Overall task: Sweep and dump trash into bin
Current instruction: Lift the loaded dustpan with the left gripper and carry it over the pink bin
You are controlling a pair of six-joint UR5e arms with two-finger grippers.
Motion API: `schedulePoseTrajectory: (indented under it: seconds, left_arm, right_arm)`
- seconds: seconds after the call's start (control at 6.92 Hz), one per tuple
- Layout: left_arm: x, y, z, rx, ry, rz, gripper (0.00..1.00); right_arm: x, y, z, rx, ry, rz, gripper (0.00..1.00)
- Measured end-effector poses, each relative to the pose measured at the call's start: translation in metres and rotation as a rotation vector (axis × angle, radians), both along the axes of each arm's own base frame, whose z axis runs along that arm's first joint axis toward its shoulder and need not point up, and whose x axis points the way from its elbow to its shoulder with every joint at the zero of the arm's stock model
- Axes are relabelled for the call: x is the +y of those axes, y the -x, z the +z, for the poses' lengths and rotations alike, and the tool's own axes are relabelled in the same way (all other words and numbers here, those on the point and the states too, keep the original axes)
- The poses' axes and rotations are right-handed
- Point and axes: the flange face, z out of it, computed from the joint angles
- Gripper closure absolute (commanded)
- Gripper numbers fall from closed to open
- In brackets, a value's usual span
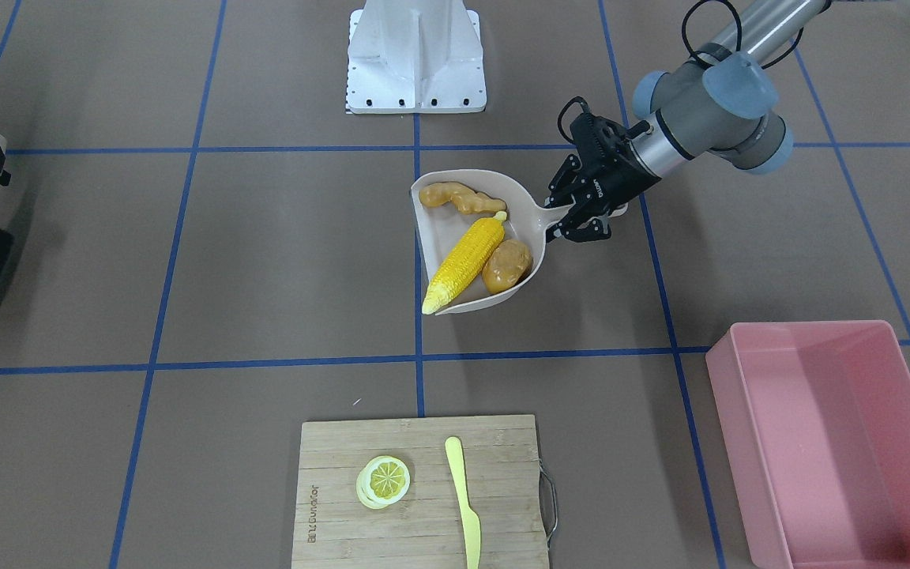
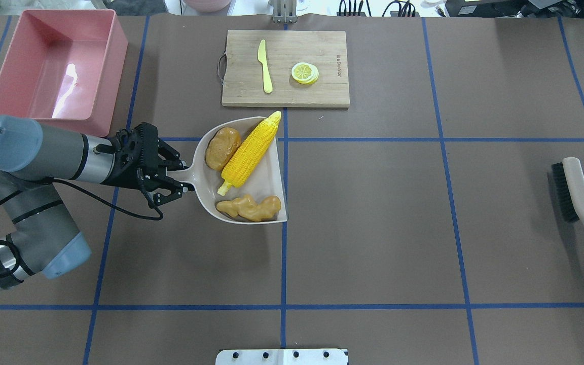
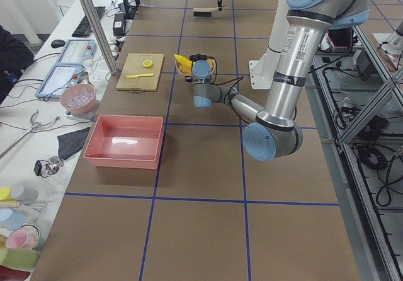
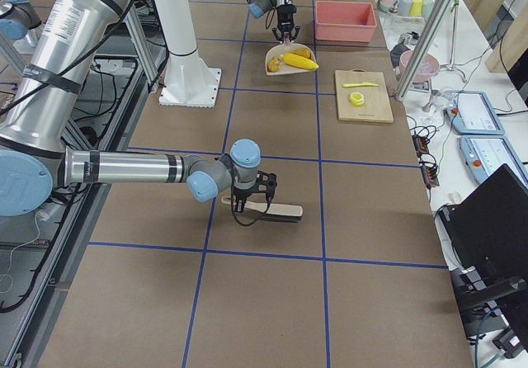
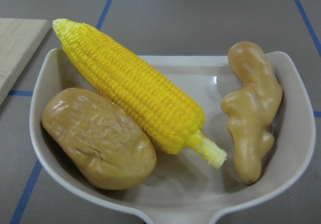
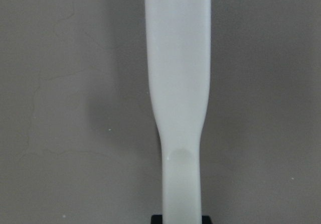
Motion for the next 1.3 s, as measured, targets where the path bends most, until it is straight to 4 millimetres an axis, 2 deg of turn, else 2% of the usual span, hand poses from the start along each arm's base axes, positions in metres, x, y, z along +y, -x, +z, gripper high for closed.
schedulePoseTrajectory:
  seconds: [0.14, 0.29, 0.43, 0.58, 0.72, 0.87, 1.01, 1.16, 1.3]
  left_arm:
    - [-0.014, 0.016, -0.001, 0.009, 0.071, -0.043, 1.0]
    - [-0.026, 0.032, -0.002, 0.024, 0.153, -0.085, 1.0]
    - [-0.035, 0.048, -0.003, 0.05, 0.225, -0.12, 1.0]
    - [-0.04, 0.063, -0.004, 0.084, 0.288, -0.15, 1.0]
    - [-0.046, 0.081, -0.005, 0.119, 0.343, -0.183, 1.0]
    - [-0.054, 0.098, -0.005, 0.15, 0.415, -0.221, 1.0]
    - [-0.061, 0.114, -0.003, 0.189, 0.53, -0.259, 1.0]
    - [-0.067, 0.13, 0.003, 0.232, 0.674, -0.297, 1.0]
    - [-0.069, 0.147, 0.015, 0.255, 0.761, -0.329, 1.0]
  right_arm:
    - [0.0, 0.0, 0.003, 0.002, 0.003, -0.001, 1.0]
    - [0.001, 0.0, 0.004, 0.002, 0.003, -0.001, 0.87]
    - [0.001, 0.0, 0.005, 0.002, 0.004, -0.001, 0.57]
    - [0.001, 0.0, 0.005, 0.002, 0.005, -0.001, 0.35]
    - [0.001, 0.0, 0.005, 0.002, 0.006, 0.0, 0.19]
    - [0.001, 0.0, 0.005, 0.002, 0.007, 0.001, 0.15]
    - [0.001, -0.001, 0.006, 0.002, 0.009, 0.002, 0.05]
    - [0.001, -0.002, 0.005, -0.004, 0.014, 0.001, 0.01]
    - [0.002, -0.007, 0.003, -0.023, 0.023, 0.006, 0.01]
